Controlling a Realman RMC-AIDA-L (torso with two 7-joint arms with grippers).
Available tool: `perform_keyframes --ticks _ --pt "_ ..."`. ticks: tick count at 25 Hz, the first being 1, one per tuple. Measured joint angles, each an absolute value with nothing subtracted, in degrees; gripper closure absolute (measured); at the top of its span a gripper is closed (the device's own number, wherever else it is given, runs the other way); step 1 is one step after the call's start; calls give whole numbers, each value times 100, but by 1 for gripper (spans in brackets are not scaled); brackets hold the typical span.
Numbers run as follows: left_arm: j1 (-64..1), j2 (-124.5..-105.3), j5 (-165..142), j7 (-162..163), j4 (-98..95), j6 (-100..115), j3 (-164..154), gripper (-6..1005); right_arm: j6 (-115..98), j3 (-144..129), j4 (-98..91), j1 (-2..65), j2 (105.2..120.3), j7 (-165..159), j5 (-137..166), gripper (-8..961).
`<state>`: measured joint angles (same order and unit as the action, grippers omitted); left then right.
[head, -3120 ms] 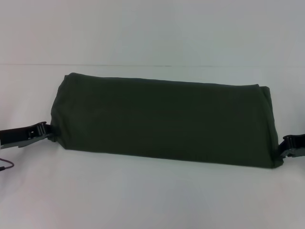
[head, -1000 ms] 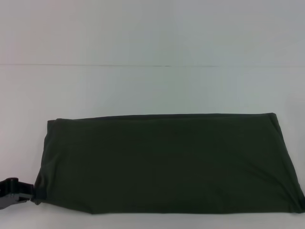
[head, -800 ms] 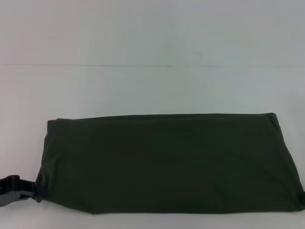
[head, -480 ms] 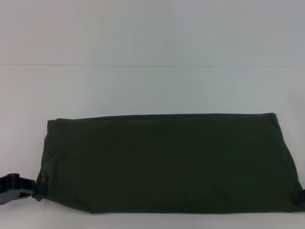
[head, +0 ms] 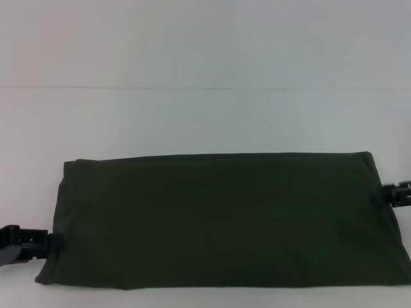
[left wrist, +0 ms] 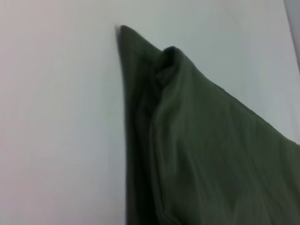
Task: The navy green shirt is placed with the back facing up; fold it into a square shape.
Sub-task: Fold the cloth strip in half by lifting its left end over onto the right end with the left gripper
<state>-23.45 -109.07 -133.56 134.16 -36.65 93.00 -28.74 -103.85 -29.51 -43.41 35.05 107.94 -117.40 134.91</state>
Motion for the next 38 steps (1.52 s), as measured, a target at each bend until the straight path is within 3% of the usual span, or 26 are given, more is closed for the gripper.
perform_keyframes --ticks 5,10,13,17,38 --pt "-2348 -10824 -13375 13636 -3714 9291 -2761 532 -10310 -2898 -4331 3444 11182 -10191 12991 182" --pt "-2361 -10744 -13367 13646 -3751 9401 -2199 398 -9803 -3028 -4372 3416 11771 -8566 12844 185" --pt "-2419 -10694 -13362 13686 -3731 9519 -1986 305 -9266 -3328 -4203 3445 12000 -7584 12797 186" --pt "-2533 -10681 -13374 13789 -3698 9550 -2013 144 -8554 -3826 -3600 3541 12013 -6721 12538 188" --pt "-2973 -10645 -13636 13794 -3497 9284 -2489 140 -7842 -4219 -2806 3499 12032 -5553 11857 189"
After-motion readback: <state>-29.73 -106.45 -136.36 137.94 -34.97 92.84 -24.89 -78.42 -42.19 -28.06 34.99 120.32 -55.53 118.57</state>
